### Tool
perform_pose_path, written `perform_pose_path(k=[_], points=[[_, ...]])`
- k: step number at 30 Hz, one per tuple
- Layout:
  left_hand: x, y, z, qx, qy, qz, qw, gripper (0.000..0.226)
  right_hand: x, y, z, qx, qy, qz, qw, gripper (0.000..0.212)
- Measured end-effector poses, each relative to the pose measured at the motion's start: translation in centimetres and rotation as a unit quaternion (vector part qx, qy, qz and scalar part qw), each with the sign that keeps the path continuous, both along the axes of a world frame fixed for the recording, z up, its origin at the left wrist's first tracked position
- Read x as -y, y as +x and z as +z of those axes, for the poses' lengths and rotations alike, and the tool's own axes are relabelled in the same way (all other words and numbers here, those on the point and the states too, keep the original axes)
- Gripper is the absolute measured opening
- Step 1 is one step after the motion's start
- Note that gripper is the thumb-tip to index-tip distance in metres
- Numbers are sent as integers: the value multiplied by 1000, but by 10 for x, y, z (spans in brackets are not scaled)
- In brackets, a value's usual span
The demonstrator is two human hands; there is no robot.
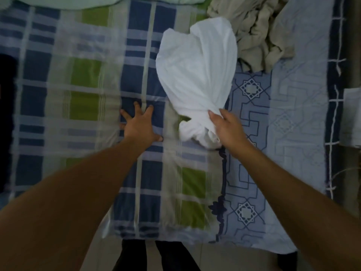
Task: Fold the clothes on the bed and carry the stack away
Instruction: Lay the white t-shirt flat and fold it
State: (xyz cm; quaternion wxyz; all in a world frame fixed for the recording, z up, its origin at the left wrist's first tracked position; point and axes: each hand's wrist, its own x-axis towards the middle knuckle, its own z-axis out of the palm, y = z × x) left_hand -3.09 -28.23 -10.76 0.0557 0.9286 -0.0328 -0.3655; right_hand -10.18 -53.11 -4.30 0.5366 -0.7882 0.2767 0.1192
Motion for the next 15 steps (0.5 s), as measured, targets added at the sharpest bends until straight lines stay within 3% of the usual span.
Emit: perform_pose_path(k=[2,4,7,9,11,15], points=[[-4,-2,-1,9,-8,-2,1000,129,-11,-29,3,-61,111,-92,988,26],[-9,-5,-1,10,-16,-10,1000,130,-18,-58,1,-117,228,-165,952,29],[-15,-21,7,20,-92,-8,995,119,-29,-96,6,-124,359,-216,900,38],[-16,-47,20,37,-222,40,973,104,-37,-117,9,-126,384,-232,885,47],[-14,-80,39,36,-324,55,944,107,-48,-132,17,-128,382,-238,883,46],[-6,-126,75,80,-352,-103,927,107,-71,-146,49,-143,309,-227,912,38]])
